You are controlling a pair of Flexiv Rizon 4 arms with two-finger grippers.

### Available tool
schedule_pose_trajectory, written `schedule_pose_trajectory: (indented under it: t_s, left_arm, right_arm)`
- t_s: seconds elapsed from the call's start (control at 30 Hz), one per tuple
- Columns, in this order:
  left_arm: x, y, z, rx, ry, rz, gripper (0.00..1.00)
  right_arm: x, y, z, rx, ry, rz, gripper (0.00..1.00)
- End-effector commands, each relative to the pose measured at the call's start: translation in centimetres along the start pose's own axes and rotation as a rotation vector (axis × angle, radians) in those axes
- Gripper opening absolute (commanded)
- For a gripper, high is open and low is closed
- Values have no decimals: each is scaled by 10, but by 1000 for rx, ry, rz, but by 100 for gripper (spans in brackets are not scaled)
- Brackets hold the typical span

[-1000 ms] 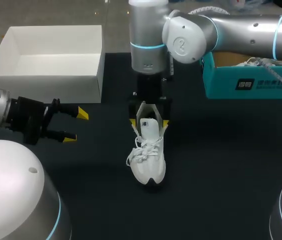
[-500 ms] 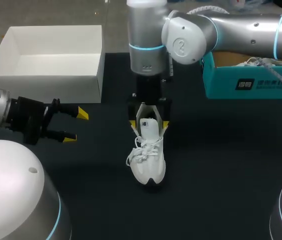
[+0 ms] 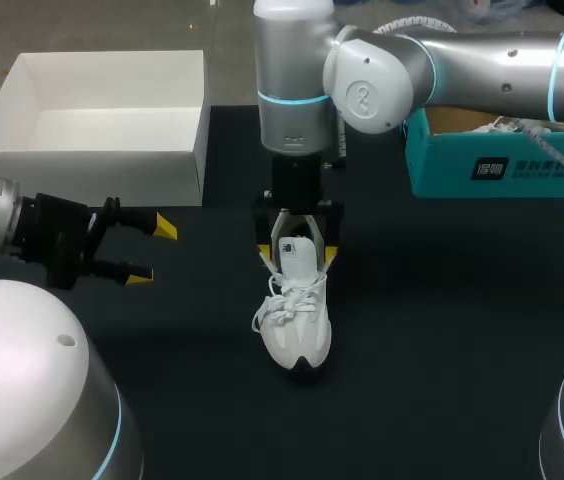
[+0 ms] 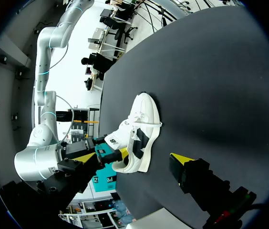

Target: Take the shoe out of the shoebox, open the shoe tongue, remove and reinsert the insole, then place the shoe into the shoebox

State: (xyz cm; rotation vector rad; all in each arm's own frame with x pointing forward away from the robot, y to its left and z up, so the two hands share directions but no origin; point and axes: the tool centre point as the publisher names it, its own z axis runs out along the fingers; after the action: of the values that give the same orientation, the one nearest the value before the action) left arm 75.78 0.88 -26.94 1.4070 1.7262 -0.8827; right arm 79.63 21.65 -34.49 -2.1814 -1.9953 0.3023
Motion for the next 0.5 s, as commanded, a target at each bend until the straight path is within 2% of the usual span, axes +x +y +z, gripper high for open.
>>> schedule_pose_trajectory:
  t_s: [0.03, 0.5]
  left_arm:
    - [-1, -1, 0, -1, 5, 0, 100]
    - [-1, -1, 0, -1, 5, 0, 100]
  right_arm:
    - [-5, -5, -1, -11, 8, 2, 100]
    - [-5, -13, 1, -13, 17, -4, 100]
